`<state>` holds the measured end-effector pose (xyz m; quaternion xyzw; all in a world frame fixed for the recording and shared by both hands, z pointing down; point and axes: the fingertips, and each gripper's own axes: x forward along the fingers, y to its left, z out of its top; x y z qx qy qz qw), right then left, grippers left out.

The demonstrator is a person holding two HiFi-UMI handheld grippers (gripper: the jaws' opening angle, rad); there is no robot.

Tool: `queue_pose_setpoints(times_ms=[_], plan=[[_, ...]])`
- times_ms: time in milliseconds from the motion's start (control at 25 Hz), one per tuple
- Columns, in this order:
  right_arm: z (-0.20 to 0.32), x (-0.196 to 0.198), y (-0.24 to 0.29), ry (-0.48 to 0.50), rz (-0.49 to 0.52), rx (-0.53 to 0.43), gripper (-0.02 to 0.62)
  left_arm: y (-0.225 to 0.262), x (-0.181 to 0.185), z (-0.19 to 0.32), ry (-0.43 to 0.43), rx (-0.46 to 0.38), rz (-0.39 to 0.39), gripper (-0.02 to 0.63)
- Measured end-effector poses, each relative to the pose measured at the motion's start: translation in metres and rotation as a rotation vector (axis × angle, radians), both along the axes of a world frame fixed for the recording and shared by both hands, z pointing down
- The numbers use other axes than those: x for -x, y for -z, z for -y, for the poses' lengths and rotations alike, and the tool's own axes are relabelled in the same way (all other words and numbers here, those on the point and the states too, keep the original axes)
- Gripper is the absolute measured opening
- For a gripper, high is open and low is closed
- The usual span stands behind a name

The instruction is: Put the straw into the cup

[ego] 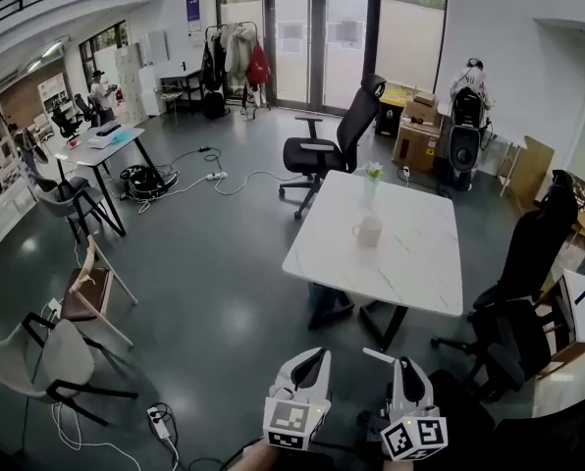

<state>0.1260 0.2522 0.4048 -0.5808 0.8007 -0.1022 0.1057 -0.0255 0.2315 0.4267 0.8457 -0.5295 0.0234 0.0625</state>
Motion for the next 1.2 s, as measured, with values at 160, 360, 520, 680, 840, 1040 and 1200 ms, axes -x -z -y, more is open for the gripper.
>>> queue_pose_setpoints(times_ms=[160,360,520,680,840,1040,1200], plan=[[0.056,0.013,-0.01,0.016,0.007,0.001,0.046,-0.014,0.007,0.053,-0.002,0.015,0.014,0.002],[0.133,0.018,-0.035,0.007,0.028,0.048,0.046,-0.04,0.007,0.13,-0.025,0.068,0.04,0.002],[0.199,0.013,-0.044,-0.024,0.05,0.08,0.046,-0.05,0.0,0.198,-0.063,0.108,0.058,0.002],[0.267,0.006,-0.054,-0.064,0.056,0.124,0.046,-0.062,-0.012,0.268,-0.117,0.155,0.075,0.002],[0.328,0.005,-0.05,-0.098,0.026,0.146,0.046,-0.065,-0.02,0.335,-0.166,0.179,0.076,0.002],[0.382,0.001,-0.03,-0.132,-0.029,0.155,0.046,-0.056,-0.034,0.389,-0.226,0.192,0.047,0.002],[0.408,0.002,-0.028,-0.142,-0.049,0.159,0.046,-0.056,-0.037,0.417,-0.239,0.192,0.039,0.002]])
